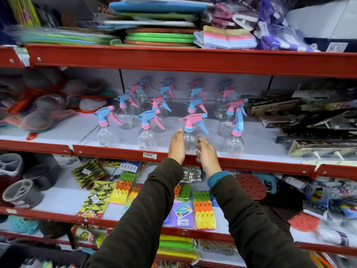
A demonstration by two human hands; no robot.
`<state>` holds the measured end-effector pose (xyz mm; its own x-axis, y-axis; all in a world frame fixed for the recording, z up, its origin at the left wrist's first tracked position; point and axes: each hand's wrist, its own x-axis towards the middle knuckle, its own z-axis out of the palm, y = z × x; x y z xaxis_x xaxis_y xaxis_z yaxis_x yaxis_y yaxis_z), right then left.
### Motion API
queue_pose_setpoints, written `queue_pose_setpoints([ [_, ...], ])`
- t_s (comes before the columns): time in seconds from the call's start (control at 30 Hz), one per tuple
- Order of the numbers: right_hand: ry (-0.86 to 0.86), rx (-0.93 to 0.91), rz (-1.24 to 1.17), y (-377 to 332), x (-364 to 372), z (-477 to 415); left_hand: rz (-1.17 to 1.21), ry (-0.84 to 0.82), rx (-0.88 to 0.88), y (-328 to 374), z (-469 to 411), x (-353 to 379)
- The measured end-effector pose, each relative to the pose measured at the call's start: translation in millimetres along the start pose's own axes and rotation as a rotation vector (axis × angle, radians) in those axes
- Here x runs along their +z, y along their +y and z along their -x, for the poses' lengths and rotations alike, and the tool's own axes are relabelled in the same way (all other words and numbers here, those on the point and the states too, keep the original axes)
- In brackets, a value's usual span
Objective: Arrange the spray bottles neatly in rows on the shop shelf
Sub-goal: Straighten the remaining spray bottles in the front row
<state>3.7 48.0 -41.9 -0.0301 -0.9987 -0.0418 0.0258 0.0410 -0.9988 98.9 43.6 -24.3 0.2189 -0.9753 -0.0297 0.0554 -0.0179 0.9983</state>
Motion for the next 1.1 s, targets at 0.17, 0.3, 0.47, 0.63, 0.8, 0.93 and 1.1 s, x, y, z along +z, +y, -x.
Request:
queue_pose_setpoints([
  [0.17,-0.008,-0.014,0.0,-1.6,-1.2,-1.1,0.007,0.017,0.031,0.1,1.7,1.8],
  [0.3,-0.03,-0.009,0.009,-3.8,-5.0,0.4,0.007,0.028,0.041,-0.8,5.1,4.7],
  [0.47,0.022,-0.042,-0.031,-5.8,-19.9,15.9,0.013,0.187,0.119,-6.8,19.8,8.2],
  [0.63,0.103,-0.11,-0.135,5.8,-44.8,39.9,0.094,0.421,0.239,-22.4,43.3,24.0],
  [0.8,0.315,-0.175,-0.195,18.1,-83.5,50.2,0.018,0.267,0.286,-42.6,66.3,67.7],
  [0.93,0.416,-0.167,-0.157,9.7,-111.9,38.1,-0.039,0.028,0.313,-37.0,65.9,101.7],
  [1.1,0.244,-0.076,-0.006,19.4,-136.1,-17.8,-0.025,-0.052,0.126,-18.3,53.0,125.1],
])
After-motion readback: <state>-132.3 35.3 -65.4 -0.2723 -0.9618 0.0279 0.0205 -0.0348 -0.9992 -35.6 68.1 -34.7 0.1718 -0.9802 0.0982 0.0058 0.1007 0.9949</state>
